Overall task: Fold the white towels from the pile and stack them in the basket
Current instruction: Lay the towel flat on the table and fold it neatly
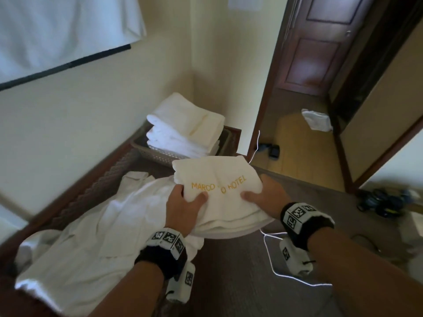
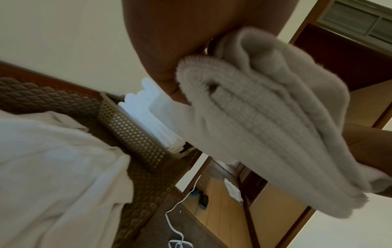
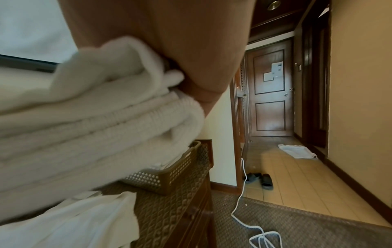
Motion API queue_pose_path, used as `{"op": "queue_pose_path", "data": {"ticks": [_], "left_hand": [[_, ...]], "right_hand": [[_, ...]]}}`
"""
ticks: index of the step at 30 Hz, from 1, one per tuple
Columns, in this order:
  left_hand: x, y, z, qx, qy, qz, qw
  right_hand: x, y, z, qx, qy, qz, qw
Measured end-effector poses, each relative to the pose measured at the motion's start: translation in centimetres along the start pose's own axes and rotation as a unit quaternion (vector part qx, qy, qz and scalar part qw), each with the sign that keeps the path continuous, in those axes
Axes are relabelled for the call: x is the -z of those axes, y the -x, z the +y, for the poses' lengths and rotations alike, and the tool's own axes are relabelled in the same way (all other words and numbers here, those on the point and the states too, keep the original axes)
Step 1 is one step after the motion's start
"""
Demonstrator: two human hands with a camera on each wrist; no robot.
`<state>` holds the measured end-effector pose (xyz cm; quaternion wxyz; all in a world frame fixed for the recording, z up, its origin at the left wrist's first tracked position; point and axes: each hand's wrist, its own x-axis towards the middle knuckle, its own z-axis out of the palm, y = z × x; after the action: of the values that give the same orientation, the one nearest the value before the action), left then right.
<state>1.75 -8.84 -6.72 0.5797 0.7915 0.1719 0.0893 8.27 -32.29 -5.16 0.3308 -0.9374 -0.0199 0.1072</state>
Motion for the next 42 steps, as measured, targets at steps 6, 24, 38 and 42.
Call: {"op": "queue_pose_path", "data": {"ticks": [6, 24, 38, 42], "left_hand": [[-5.0, -8.8, 2.6, -0.021, 0.069, 0.031, 0.997], [-7.8, -34.0, 4.1, -0.039, 0.160, 0.101, 0.981], [-17.0, -37.3, -0.5, 0.195, 0.116, 0.262, 0.938], [-15.7, -37.4, -0.1, 0.211, 0.121, 0.219, 0.945]], "right_hand": [[4.0, -10.5, -0.9, 0.035, 0.027, 0.013, 0.999], [5.9, -44.3, -14.4, 0.204, 0.088, 0.004, 0.975], [0.9, -57.5, -9.9, 0.189, 0.137, -0.191, 0.953], [1.1, -56.8, -10.0, 0.281, 0.251, -0.066, 0.924]]}}
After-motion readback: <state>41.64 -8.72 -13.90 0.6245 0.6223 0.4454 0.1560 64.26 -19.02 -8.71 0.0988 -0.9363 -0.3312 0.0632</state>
